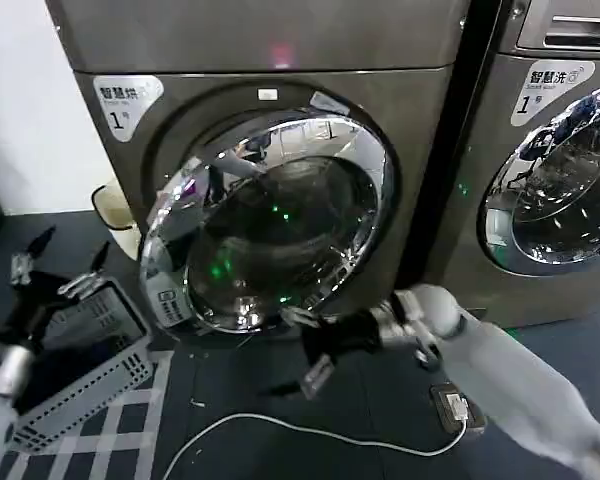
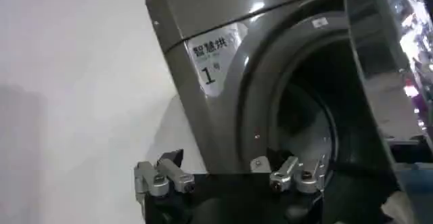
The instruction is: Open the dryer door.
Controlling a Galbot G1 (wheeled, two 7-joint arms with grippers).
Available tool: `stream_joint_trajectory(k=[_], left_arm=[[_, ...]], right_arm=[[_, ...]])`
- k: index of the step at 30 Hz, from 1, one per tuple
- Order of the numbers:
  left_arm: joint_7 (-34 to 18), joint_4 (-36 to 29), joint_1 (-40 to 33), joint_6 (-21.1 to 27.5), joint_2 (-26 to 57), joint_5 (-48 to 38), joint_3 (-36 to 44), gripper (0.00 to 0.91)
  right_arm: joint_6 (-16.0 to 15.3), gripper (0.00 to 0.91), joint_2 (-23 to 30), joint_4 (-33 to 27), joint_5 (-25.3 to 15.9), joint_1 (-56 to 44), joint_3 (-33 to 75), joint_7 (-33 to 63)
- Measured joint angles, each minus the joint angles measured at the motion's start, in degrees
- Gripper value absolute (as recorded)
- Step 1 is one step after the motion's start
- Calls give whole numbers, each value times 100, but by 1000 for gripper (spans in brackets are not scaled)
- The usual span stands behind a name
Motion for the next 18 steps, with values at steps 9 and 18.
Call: stream_joint_trajectory(k=[9, 18], left_arm=[[71, 1358, -1634, -311, 366, -112, 1280, 907], [1139, 1899, -2461, -833, 582, -609, 2311, 907]], right_arm=[[175, 907, -395, 1379, -73, -3051, 2881, -62], [577, 907, 475, 2130, 85, -5424, 5381, -162]])
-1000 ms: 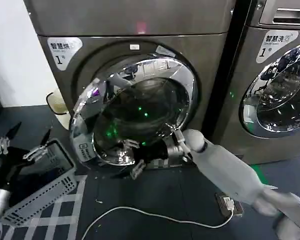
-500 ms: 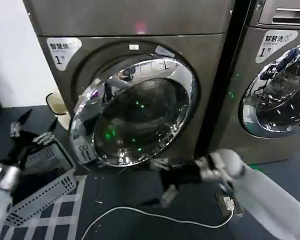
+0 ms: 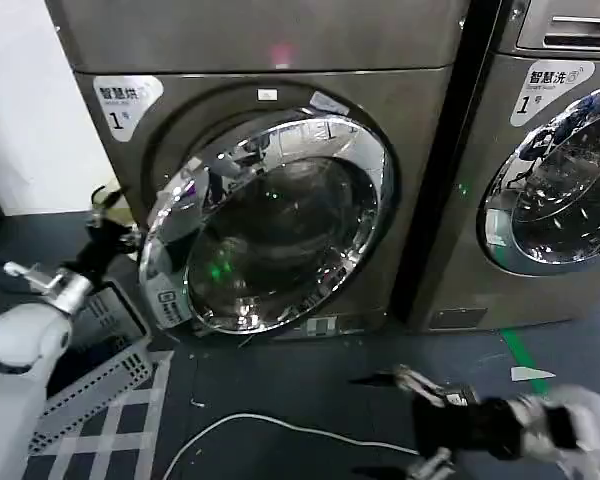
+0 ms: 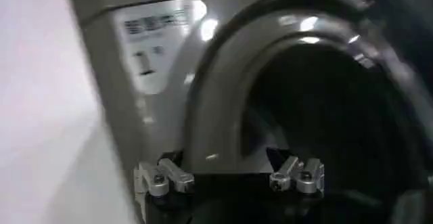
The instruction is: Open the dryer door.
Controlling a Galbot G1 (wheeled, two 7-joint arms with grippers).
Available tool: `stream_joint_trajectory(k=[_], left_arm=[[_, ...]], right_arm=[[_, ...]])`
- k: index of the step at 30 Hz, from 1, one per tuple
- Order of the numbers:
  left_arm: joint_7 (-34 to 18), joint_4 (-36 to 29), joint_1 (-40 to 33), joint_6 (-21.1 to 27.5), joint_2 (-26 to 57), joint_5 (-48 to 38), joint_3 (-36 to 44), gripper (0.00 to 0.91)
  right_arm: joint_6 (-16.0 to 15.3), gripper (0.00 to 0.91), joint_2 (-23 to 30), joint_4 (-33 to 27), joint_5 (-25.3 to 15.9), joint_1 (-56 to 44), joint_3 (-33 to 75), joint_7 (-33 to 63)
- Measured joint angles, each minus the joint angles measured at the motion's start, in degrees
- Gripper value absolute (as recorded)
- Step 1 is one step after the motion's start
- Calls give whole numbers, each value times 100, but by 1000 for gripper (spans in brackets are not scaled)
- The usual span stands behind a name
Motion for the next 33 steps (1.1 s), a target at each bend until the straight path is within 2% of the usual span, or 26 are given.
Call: stream_joint_trajectory(k=[2, 5, 7, 11, 13, 15, 18, 22, 24, 29, 33], left_arm=[[209, -22, -50, -119, 55, 29, 213, 907], [252, -57, -144, -172, 47, 66, 505, 907], [263, -128, -201, -185, -8, 109, 725, 907], [238, -234, -245, -180, -127, 172, 1083, 907], [212, -316, -241, -165, -183, 188, 1251, 907], [170, -409, -226, -157, -195, 190, 1385, 907], [125, -571, -215, -144, -196, 190, 1560, 907], [103, -807, -273, -122, -232, 243, 1812, 907], [85, -905, -333, -116, -294, 300, 1975, 907], [31, -989, -522, -108, -536, 434, 2503, 907], [-25, -889, -759, -79, -763, 463, 2942, 907]], right_arm=[[119, 907, 261, 23, 10, -313, 430, 12], [414, 907, 739, -23, 63, -745, 1046, 196], [642, 907, 1066, -100, 184, -1024, 1450, 365], [1193, 907, 1658, -396, 170, -1373, 2386, 970], [1299, 907, 1909, -559, 21, -1435, 2811, 1314], [1381, 907, 2155, -757, -307, -1437, 3246, 1845], [1148, 907, 2440, -1131, -985, -1393, 3840, 2957], [594, 907, 2710, -1698, -1808, -1362, 4607, 4647], [315, 907, 2776, -1980, -2000, -1319, 4931, 5291], [-5, 907, 2843, -2694, -2207, -1104, 5619, 6066], [-332, 907, 2774, -3102, -2710, -962, 6027, 6576]])
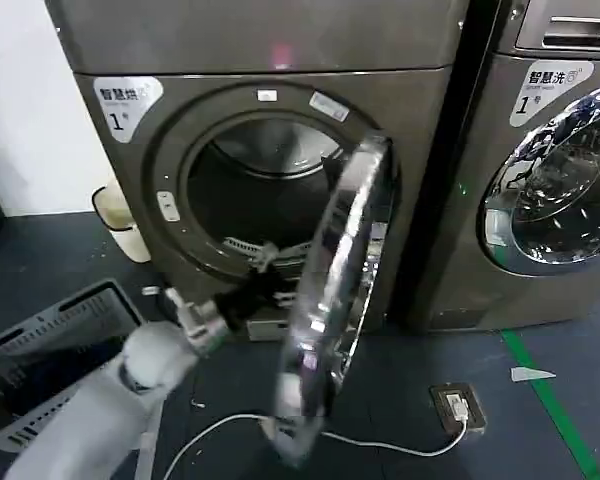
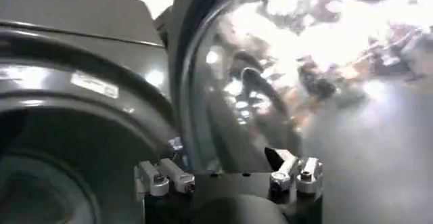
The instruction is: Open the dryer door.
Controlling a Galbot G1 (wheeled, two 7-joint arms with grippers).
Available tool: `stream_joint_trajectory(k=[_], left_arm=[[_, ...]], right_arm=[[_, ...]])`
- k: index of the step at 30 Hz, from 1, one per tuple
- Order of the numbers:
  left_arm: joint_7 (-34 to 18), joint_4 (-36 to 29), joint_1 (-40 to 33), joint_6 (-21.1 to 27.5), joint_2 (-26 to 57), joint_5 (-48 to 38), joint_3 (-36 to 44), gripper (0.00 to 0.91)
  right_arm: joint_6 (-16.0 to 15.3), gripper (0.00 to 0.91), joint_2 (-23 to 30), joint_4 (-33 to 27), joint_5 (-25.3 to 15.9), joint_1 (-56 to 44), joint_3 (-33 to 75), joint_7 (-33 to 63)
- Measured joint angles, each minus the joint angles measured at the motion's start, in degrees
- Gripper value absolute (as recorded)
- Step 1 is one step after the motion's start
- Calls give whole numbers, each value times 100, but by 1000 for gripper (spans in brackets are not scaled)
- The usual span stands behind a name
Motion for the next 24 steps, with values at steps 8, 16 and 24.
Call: stream_joint_trajectory(k=[8, 16, 24], left_arm=[[-104, 347, -485, 129, -611, 164, 697, 907], [-145, 655, -841, 184, -1216, 373, 1376, 907], [-173, 1153, -1229, 185, -1860, 504, 1862, 907]], right_arm=[[-982, 907, 22, -342, -1140, 355, 601, 1102], [-762, 907, -248, -934, -1209, 338, 954, 1194], [-530, 907, -475, -1616, -1295, 305, 1227, 1471]])
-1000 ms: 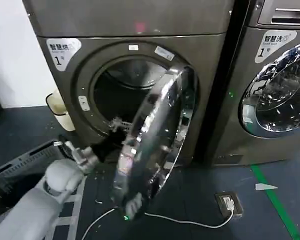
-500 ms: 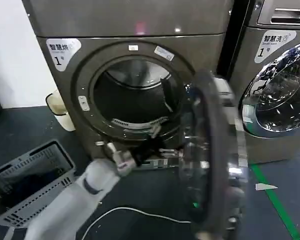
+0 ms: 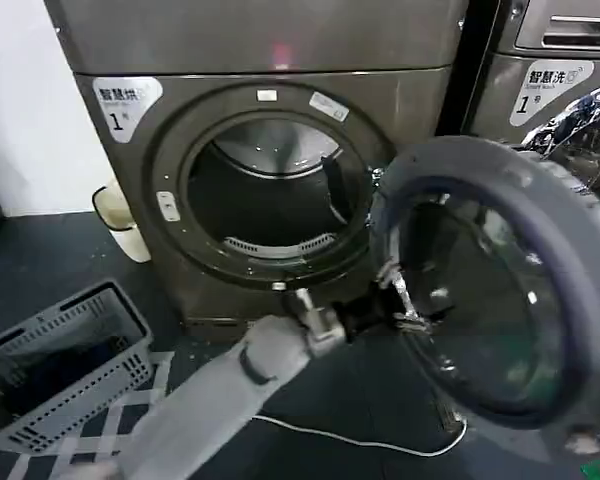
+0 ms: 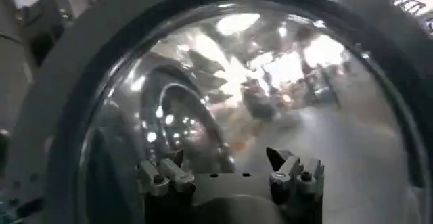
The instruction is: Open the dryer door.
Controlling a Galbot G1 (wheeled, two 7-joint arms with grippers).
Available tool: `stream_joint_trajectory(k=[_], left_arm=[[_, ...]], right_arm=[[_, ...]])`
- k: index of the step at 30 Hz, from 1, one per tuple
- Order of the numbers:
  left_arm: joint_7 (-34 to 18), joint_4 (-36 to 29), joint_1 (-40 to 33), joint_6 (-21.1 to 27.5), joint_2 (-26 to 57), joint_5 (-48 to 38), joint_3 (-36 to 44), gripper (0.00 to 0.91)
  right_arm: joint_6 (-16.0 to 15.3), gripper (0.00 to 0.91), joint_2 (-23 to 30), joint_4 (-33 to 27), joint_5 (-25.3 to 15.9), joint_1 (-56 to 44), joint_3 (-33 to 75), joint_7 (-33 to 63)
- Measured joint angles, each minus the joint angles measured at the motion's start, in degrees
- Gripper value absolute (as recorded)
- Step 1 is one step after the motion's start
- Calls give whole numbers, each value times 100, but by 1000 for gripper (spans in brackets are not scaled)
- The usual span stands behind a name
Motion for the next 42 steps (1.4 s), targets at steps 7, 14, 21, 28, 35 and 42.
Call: stream_joint_trajectory(k=[7, 14, 21, 28, 35, 42], left_arm=[[-15, 574, -329, -1, -607, 85, 224, 907], [-20, 982, -447, 0, -998, 126, 253, 907], [-19, 931, -385, 18, -969, 154, 228, 907], [35, 367, -142, 70, -468, 232, 31, 907], [47, -555, 429, 194, 577, 420, -494, 907], [196, -1520, 1192, 128, 1953, 1011, -1418, 907]], right_arm=[[279, 907, 193, -18, 8, -79, 211, 101], [374, 907, 154, -276, 28, -151, 307, 149], [405, 907, -48, -642, 21, -148, 330, 137], [330, 907, -173, -693, 16, -110, 297, 53], [135, 907, -172, -723, 311, -220, 244, -188], [155, 907, -366, -807, 580, -311, 181, -239]])
